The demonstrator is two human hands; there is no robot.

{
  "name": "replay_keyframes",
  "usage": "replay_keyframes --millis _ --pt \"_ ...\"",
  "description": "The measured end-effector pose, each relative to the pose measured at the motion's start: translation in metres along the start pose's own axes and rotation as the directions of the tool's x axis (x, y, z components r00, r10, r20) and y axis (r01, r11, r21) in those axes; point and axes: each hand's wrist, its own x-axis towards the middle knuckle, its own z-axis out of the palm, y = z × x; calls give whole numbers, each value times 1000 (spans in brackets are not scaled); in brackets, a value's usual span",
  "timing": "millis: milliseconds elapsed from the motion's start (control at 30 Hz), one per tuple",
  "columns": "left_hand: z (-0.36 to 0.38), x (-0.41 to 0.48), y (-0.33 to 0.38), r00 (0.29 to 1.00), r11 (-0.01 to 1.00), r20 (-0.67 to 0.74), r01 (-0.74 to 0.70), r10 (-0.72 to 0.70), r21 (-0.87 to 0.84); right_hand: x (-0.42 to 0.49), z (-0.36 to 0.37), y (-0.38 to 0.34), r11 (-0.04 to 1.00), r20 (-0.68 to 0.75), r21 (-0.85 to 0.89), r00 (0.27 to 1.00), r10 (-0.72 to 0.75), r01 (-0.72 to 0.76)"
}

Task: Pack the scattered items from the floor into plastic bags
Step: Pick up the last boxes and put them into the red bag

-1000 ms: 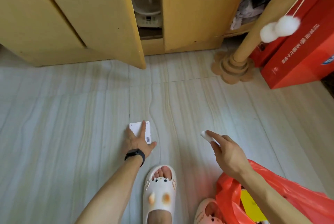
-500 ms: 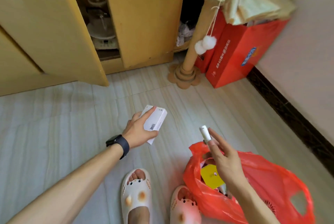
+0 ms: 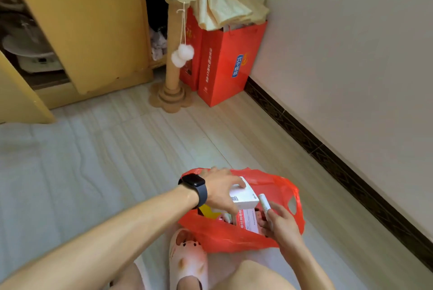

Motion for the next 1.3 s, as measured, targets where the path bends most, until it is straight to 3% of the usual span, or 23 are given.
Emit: replay_keyframes --millis 167,333,400,467,567,633,700,733,833,900,967,1067,1233,1300 --pt "65 29 19 991 993 61 117 -116 -3 12 -7 0 986 -9 -168 1000 -6 4" --pt "87 46 34 976 996 -204 86 -79 27 16 -7 -9 962 -77 -260 991 -110 86" --pt "94 48 26 968 998 -247 48 -36 43 16 -7 -7 871 -80 -467 974 -214 153" --pt "98 47 8 947 989 -321 20 28 145 17 -10 3 703 -44 -683 950 -310 198" --pt "97 38 -24 889 952 -455 92 53 291 10 -17 12 589 -1 -734 867 -498 338" --pt "90 26 -43 850 934 -526 217 -37 284 7 -24 16 522 -61 -753 748 -661 400" --pt "85 18 -62 798 896 -583 359 -150 261 7 -32 19 429 -141 -834 618 -773 347" --pt "83 15 -68 780 867 -589 428 -211 256 7 -36 18 428 -183 -858 610 -771 283" --pt "74 5 -76 722 827 -558 552 -409 108 19 -44 11 574 -314 -814 763 -565 90" --pt "69 1 -77 716 800 -425 599 -553 -32 32 -48 7 667 -275 -743 884 -378 55" --pt "62 -1 -76 704 758 -281 620 -652 -203 44 -48 1 779 -201 -624 950 -240 65" --pt "58 -8 -76 732 725 -194 531 -654 -439 49 -41 -17 869 -158 -494 979 -131 37" --pt "47 -20 -69 809 732 -189 370 -557 -572 51 -31 -36 894 -160 -439 972 -174 87" --pt "42 -22 -63 813 689 -176 330 -555 -645 56 -30 -39 901 -142 -420 973 -182 107"
